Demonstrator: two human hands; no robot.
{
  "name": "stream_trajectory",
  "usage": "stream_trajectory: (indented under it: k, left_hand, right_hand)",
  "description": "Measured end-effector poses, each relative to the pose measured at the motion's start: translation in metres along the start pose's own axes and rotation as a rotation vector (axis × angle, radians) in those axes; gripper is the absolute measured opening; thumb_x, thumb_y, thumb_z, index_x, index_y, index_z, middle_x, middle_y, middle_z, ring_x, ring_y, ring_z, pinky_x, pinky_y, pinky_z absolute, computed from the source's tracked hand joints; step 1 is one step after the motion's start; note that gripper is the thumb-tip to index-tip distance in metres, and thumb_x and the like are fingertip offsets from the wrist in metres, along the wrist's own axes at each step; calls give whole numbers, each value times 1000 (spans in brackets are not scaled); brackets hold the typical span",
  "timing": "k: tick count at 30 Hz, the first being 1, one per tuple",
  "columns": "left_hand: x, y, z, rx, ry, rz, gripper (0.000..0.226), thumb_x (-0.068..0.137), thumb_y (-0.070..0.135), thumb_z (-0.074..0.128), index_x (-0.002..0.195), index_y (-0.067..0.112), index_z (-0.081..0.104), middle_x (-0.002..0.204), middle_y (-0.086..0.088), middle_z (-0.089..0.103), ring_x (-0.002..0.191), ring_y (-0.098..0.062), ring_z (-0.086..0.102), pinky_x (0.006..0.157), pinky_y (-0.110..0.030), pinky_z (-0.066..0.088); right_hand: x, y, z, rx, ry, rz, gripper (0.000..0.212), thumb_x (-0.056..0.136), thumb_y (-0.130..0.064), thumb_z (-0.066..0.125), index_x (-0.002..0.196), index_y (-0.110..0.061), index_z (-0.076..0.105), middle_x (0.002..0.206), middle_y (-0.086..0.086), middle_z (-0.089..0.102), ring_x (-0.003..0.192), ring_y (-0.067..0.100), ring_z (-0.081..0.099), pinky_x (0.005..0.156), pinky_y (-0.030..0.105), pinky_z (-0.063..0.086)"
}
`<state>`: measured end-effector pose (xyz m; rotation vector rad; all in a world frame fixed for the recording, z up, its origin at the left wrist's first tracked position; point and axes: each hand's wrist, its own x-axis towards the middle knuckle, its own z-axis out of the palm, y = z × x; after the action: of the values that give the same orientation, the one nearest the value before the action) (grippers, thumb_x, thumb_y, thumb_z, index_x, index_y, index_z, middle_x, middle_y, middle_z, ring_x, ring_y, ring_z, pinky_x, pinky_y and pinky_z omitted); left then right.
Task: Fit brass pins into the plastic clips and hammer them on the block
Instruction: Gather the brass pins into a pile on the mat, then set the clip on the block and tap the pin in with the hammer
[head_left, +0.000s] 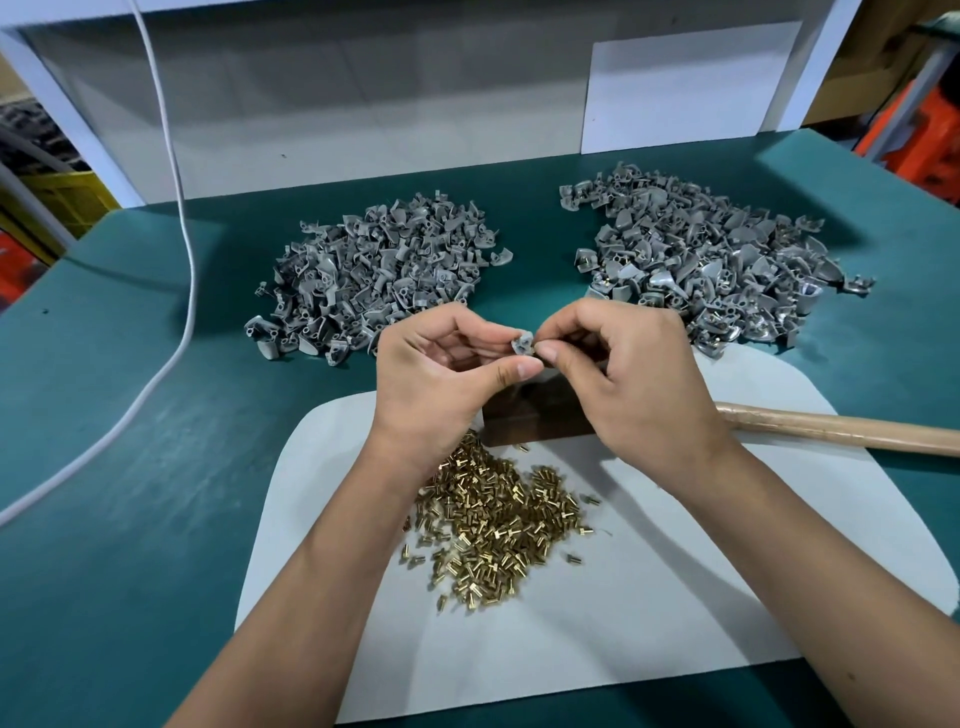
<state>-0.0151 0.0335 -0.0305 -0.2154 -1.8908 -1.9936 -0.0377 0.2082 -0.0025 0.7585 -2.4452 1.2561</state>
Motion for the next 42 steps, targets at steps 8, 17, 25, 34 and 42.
stream_trajectory:
  k: [8,17,25,34,42]
  left_hand:
    - [-2,2,5,48,1,13,28,65,-4,90,80,14,74,81,-7,79,74,-18,77,72,-25,60]
    - [-5,4,7,94,7,19,26,63,0,92,82,6,74,83,-11,78,77,-26,77,76,-32,63]
    - [-4,9,19,131,-32,-6,28,63,1,92,84,5,74,83,-12,78,78,-27,77,77,-33,63]
    - [9,8,27,459,-96,-95,22,75,3,88,86,21,80,88,4,79,87,-11,76,92,-34,60]
    - [2,6,15,540,-40,-125,7,78,16,88,82,19,83,106,8,77,102,0,69,96,-15,47]
  right_hand:
    - [-2,-6,2,-121,5,-20,6,93,-9,69,94,-10,75,88,0,72,84,16,64,82,34,52]
    - [2,-5,-8,-146,-130,-34,7,96,-10,64,94,-12,71,89,-1,66,84,15,58,80,36,50]
    - [3,3,-22,-149,-175,-46,8,94,-7,65,94,-10,72,87,-6,65,83,8,56,78,16,41]
    - [5,51,-101,-536,-481,250,14,89,-35,76,84,-24,70,79,-9,69,76,10,65,68,26,49]
    - [-9,64,-105,-615,-672,222,21,84,-37,80,90,-28,62,85,-12,64,81,15,60,70,31,48]
